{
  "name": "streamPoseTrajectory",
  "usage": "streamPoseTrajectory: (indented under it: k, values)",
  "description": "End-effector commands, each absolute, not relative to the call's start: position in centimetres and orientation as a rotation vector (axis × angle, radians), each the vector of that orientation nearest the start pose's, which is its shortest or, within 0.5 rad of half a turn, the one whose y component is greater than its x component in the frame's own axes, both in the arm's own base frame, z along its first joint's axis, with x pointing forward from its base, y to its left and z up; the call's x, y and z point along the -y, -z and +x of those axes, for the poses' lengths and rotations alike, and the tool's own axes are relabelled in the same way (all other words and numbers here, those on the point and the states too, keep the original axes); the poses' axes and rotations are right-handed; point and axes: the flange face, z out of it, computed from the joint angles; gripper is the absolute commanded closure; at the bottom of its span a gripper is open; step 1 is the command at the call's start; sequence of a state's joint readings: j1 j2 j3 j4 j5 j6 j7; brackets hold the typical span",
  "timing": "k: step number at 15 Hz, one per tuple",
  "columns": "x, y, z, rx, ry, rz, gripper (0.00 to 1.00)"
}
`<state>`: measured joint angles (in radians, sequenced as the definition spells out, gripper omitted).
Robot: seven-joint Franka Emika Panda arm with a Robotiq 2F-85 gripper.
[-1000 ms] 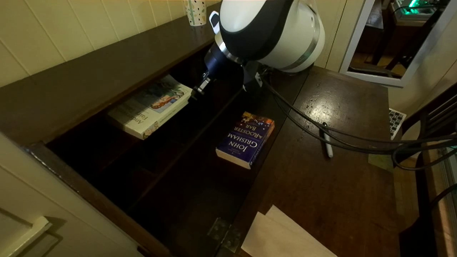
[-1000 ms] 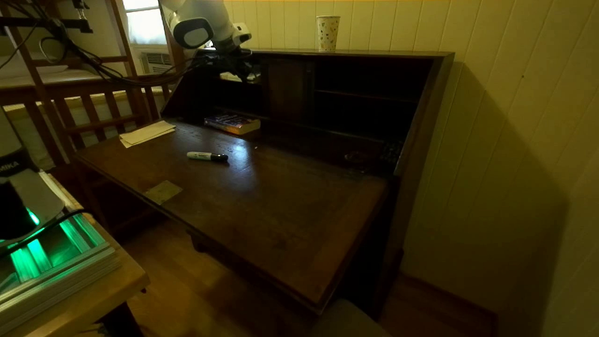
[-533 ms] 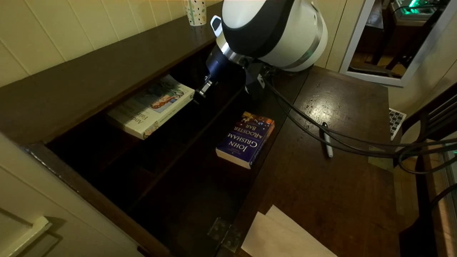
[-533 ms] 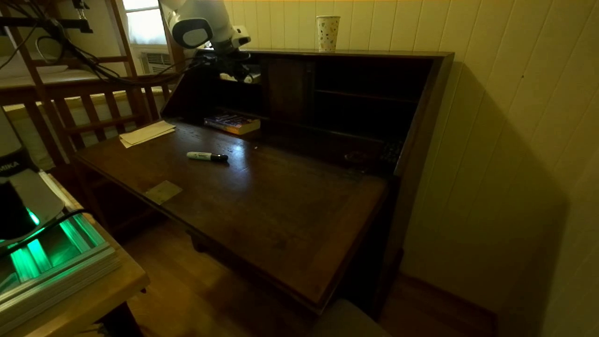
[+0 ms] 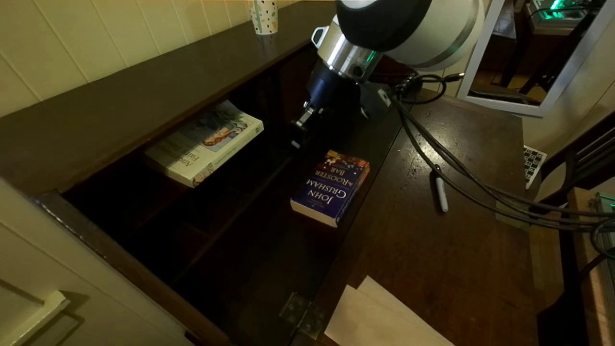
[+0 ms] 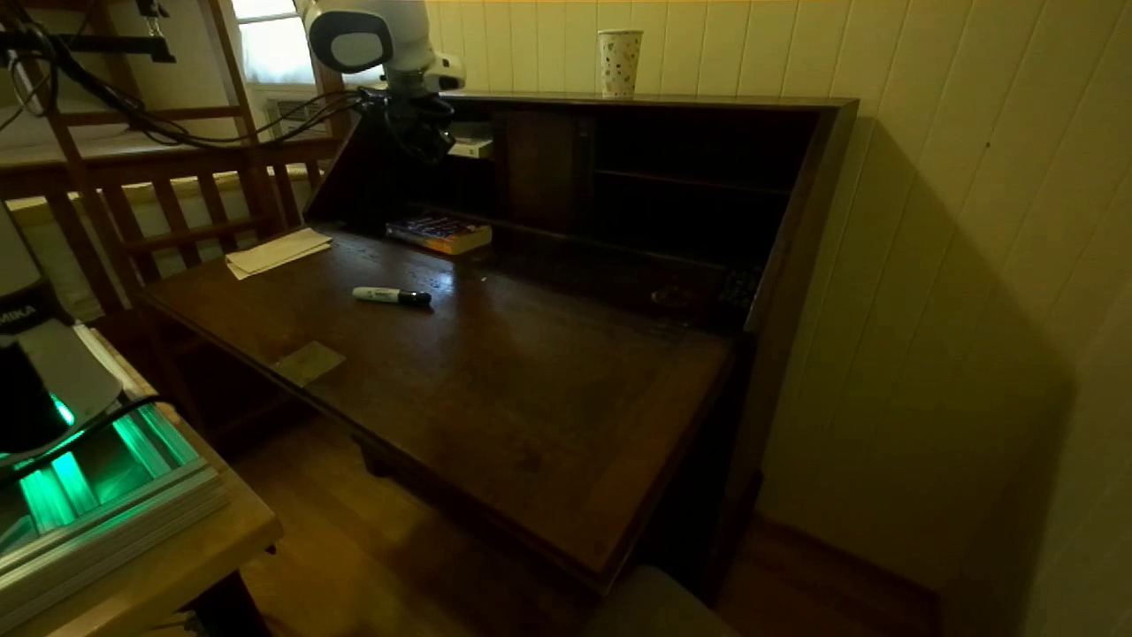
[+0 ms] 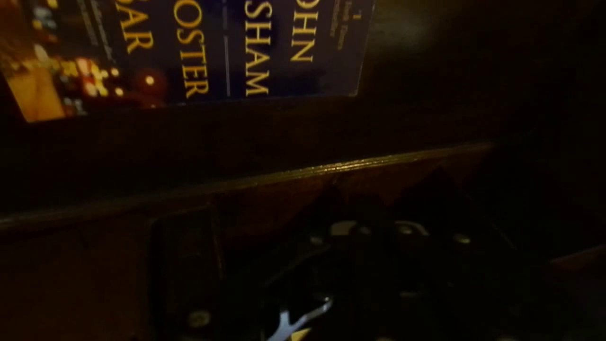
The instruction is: Put the white book on the top shelf.
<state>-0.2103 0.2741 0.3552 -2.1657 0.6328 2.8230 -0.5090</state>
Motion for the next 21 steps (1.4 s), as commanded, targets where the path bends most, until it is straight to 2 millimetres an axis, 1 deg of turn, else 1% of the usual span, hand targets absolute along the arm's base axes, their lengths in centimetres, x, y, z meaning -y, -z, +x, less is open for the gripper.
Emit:
streamPoseTrajectory:
  k: [1, 5, 6, 10, 11, 17, 18, 20, 21]
  values:
    - [-2.9, -32.4, 55.9, -0.045, 0.473, -2.743, 0.67]
    - [-0.3, -33.6, 53.6, -0.123, 0.375, -2.718, 0.41]
    - [0.4, -33.8, 53.0, -0.122, 0.344, -2.708, 0.33]
    - [3.1, -34.1, 50.4, -0.121, 0.245, -2.714, 0.06]
    - [3.6, -34.2, 49.9, -0.123, 0.225, -2.714, 0.01]
    - [7.0, -33.5, 46.9, -0.181, 0.143, -2.746, 0.00]
    - [6.7, -33.1, 48.6, -0.171, 0.171, -2.731, 0.00]
    - [7.4, -32.9, 47.9, -0.186, 0.162, -2.735, 0.00]
    - [7.5, -32.9, 47.9, -0.185, 0.160, -2.735, 0.00]
